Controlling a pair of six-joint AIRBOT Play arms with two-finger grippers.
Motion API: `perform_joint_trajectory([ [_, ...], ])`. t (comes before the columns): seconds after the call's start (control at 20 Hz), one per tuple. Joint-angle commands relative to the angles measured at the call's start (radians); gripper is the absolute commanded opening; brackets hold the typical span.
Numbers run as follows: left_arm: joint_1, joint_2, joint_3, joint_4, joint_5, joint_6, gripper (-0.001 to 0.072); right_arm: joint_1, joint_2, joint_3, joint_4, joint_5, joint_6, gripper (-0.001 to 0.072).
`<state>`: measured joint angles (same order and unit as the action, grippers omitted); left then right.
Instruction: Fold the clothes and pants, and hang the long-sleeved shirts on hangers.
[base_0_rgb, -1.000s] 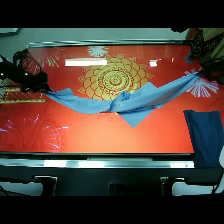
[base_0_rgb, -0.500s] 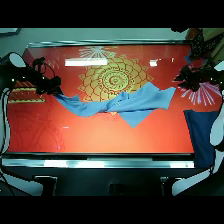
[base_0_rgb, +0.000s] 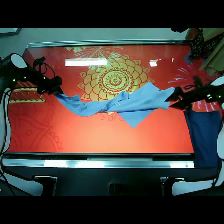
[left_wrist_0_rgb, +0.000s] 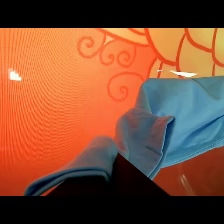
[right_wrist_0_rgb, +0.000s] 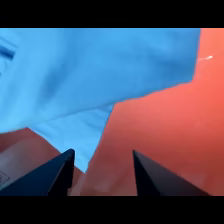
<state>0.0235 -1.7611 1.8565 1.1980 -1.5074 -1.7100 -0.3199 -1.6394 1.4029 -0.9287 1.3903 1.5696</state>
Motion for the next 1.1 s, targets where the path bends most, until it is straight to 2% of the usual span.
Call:
perform_joint_trajectory([
  [0.0, 0.001, 0.000, 0.001, 0.000, 0.002, 0.000, 0.0022, 0.129, 0.112, -0.301, 0.074, -0.148, -0.022, 0.0486],
  [0.2, 0.001, 0.000, 0.001, 0.000, 0.002, 0.001, 0.0022, 0.299, 0.133, -0.462, 0.135, -0.252, -0.016, 0.0489],
  [0.4, 0.001, -0.001, 0.001, 0.000, 0.002, 0.002, 0.0022, 0.402, 0.132, -0.477, 0.133, -0.328, 0.029, 0.0487],
  [0.75, 0.001, -0.003, 0.001, 0.000, 0.002, 0.008, 0.0022, 0.470, 0.130, -0.476, 0.135, -0.438, 0.080, 0.0468],
  [0.8, 0.001, -0.005, 0.001, 0.000, 0.002, 0.008, 0.0022, 0.487, 0.130, -0.476, 0.132, -0.450, 0.080, 0.0436],
  [0.9, 0.002, -0.005, 0.001, 0.000, 0.002, 0.008, 0.0022, 0.506, 0.130, -0.476, 0.132, -0.471, 0.080, 0.0294],
  [0.95, 0.002, -0.005, 0.001, 0.000, 0.001, 0.008, 0.0022, 0.505, 0.131, -0.476, 0.135, -0.473, 0.080, 0.0114],
  [1.0, 0.006, -0.005, 0.001, 0.000, 0.001, 0.008, 0.0022, 0.498, 0.138, -0.475, 0.135, -0.477, 0.080, 0.0032],
  [1.05, 0.010, -0.004, 0.001, 0.000, 0.001, 0.008, 0.0022, 0.486, 0.151, -0.475, 0.135, -0.480, 0.079, 0.0033],
])
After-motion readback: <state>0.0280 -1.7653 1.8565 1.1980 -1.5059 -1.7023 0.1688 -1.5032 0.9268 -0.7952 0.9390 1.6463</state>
